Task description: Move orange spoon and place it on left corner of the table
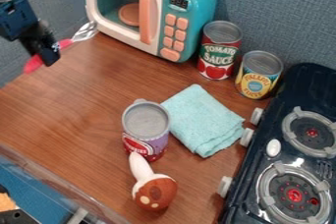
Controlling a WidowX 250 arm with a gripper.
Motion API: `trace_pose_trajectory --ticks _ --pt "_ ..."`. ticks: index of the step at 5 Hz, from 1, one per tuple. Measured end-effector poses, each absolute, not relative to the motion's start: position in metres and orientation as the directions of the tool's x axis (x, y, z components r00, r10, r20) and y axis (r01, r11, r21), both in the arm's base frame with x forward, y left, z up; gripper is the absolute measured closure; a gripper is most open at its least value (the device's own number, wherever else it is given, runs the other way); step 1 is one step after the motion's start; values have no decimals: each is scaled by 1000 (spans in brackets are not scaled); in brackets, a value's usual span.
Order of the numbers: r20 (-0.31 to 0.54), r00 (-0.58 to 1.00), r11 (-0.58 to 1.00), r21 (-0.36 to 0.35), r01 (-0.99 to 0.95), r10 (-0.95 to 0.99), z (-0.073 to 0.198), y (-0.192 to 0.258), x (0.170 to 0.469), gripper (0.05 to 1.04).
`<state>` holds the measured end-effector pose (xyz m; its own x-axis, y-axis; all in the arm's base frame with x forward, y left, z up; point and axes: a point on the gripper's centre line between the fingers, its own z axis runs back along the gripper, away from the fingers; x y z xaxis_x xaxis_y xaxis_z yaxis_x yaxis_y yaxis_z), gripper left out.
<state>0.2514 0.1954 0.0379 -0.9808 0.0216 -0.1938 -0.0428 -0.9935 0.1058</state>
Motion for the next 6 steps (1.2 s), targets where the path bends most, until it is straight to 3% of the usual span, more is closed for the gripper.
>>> trace_pose_trajectory --ticks 1,5,6 --pt "-140 -965 -972 117 204 -220 20 206 238 672" --pt "-14 -980 -980 13 199 -199 -27 220 196 672" --pt "0 -981 -981 20 193 -193 -28 222 194 592"
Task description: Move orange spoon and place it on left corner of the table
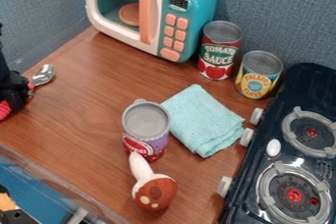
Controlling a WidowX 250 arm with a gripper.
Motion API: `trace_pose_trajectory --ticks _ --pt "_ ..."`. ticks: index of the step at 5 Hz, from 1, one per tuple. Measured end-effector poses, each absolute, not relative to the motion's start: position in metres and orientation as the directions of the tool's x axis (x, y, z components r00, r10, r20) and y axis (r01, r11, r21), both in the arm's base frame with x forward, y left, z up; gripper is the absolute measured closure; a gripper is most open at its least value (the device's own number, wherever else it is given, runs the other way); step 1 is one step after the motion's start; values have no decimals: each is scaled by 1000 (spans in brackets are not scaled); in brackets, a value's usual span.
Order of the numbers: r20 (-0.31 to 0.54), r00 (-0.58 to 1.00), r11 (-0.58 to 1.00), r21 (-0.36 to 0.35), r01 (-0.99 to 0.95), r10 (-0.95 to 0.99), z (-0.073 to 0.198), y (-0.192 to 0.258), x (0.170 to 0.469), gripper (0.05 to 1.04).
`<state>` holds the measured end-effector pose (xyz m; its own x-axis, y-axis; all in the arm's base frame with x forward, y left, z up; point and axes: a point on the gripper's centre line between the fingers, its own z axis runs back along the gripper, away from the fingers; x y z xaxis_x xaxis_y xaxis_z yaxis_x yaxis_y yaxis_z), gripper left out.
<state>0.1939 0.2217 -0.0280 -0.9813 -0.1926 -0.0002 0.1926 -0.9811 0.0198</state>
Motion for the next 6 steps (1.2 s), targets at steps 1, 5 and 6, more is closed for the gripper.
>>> trace_pose_trajectory --ticks 1,5,6 --pt "4 -981 -981 30 192 -192 -27 221 195 275" --pt "-98 -994 -996 80 46 -54 32 231 199 83" --pt "-101 -993 -996 80 47 -55 33 231 199 83"
